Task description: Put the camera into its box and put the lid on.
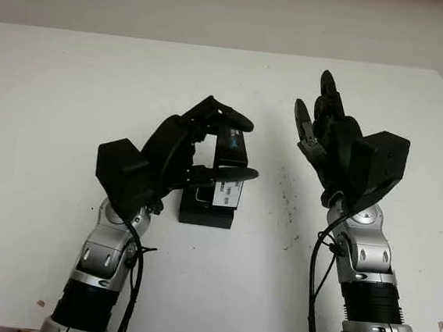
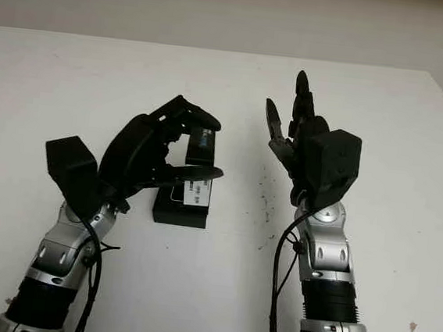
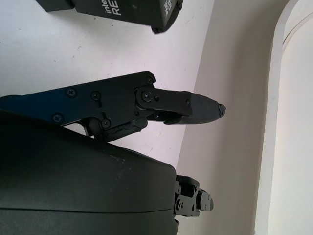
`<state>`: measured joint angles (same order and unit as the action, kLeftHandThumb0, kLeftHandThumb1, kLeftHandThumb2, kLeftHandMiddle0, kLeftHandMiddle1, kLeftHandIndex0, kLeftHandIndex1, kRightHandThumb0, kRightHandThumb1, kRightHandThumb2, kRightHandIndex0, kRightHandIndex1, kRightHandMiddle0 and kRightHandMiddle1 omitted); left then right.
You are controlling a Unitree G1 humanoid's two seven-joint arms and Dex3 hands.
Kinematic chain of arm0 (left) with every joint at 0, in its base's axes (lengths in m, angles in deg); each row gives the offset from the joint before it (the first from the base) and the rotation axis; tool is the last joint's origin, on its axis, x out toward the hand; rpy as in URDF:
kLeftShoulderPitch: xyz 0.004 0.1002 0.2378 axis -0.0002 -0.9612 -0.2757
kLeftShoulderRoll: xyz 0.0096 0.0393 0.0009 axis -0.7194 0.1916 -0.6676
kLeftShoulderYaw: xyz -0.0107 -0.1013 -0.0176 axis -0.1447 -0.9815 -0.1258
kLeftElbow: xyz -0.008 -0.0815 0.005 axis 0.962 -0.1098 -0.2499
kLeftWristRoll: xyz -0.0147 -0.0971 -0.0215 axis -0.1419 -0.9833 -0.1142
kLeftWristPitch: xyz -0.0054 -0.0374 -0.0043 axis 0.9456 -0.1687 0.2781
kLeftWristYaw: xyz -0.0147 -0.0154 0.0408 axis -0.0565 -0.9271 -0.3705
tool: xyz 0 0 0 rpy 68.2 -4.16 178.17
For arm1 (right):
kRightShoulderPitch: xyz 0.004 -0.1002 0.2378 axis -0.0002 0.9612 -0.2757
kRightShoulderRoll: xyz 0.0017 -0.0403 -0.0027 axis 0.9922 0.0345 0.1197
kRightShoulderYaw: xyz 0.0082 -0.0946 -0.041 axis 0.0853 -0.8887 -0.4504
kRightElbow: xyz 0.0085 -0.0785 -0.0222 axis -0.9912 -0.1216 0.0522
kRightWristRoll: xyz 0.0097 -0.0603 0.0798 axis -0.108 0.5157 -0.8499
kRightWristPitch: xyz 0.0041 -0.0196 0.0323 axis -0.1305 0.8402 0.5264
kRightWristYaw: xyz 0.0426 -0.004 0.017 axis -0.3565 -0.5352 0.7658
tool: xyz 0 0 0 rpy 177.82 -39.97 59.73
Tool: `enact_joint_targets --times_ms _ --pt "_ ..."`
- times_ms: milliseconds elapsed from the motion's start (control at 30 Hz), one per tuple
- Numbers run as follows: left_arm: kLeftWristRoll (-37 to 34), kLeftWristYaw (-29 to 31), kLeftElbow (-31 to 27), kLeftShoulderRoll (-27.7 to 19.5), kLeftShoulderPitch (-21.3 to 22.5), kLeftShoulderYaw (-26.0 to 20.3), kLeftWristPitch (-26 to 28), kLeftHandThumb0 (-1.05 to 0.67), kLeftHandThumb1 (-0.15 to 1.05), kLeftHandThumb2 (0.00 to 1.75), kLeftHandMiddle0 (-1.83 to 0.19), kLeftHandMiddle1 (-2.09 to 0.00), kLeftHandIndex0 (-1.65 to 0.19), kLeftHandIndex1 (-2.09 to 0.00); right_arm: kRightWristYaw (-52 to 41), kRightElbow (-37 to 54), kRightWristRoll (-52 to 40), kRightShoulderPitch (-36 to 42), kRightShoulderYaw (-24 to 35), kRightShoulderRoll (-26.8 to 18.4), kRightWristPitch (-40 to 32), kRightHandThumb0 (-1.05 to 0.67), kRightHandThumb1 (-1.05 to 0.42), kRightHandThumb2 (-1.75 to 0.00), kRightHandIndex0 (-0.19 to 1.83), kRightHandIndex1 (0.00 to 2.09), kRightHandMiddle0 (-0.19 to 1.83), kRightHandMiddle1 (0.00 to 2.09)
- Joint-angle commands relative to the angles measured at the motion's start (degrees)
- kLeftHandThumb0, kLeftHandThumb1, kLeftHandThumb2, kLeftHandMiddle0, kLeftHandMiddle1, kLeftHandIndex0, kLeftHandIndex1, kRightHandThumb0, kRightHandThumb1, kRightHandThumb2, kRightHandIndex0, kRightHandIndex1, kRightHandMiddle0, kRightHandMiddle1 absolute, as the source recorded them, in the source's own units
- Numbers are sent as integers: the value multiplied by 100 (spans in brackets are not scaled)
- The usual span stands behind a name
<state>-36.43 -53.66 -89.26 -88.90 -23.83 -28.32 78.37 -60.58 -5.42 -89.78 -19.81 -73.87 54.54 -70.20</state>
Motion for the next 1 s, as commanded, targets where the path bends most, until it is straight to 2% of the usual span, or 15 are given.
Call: enact_joint_targets --times_ms 0,200,467,967 --pt "110 -63 101 105 138 117 -133 -26 104 6 -36 -165 -24 -149 22 89 1 39 5 23 -43 -58 -105 -43 -14 6 -9 6" --pt "437 -191 390 298 260 389 -457 -29 104 6 -41 -174 -24 -156 73 121 41 55 -18 22 -85 -58 -105 -43 -14 6 -8 6" --pt "488 -261 483 498 307 529 -399 -32 105 6 -39 -179 -25 -159 66 96 71 52 -41 33 -74 -58 -105 -45 -13 6 -8 6" --pt "395 -280 344 519 395 426 -233 -29 104 6 -38 -177 -23 -155 0 25 -15 38 14 21 -102 -59 -105 -44 -13 6 -9 5"
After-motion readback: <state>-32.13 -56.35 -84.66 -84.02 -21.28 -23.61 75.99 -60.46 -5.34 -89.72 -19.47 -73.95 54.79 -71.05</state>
